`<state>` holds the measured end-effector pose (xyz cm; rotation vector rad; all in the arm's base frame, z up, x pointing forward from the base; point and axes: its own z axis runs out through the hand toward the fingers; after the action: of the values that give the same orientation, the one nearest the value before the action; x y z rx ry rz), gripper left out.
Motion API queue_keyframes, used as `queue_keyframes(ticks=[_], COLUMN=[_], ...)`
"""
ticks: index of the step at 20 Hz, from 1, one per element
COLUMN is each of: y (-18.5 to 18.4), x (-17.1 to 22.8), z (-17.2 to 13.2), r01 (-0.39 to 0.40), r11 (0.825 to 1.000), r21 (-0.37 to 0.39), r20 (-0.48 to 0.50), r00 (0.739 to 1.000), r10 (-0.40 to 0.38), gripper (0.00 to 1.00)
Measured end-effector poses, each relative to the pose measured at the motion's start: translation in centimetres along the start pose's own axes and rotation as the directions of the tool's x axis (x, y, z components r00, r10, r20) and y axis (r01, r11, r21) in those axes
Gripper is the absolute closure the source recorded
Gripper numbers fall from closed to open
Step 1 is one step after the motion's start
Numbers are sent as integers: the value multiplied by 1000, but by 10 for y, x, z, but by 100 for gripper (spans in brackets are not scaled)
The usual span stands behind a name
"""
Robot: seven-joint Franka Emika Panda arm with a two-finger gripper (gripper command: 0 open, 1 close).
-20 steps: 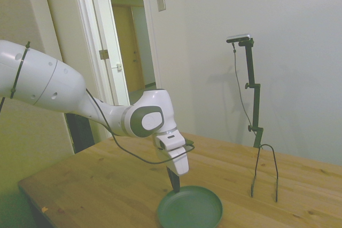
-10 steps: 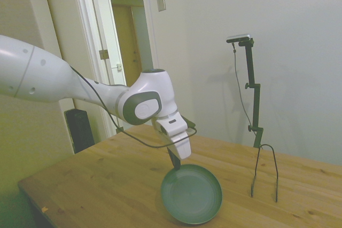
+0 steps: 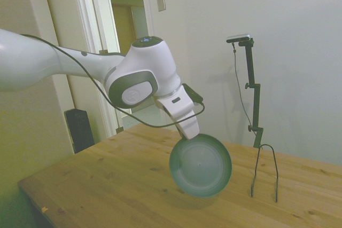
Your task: Load the plate
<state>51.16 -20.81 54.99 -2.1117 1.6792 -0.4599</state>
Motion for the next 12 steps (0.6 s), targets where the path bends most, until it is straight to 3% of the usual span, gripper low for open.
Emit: queue_keyframes(ticks=[4,12], y=[-6,-13], x=[19,29], z=[-23,-19], r01=[-21,-31], r11=[998,997], r21=[54,67], r20=[16,23], r00=[1000,999], r10=[20,30], gripper=[100,100])
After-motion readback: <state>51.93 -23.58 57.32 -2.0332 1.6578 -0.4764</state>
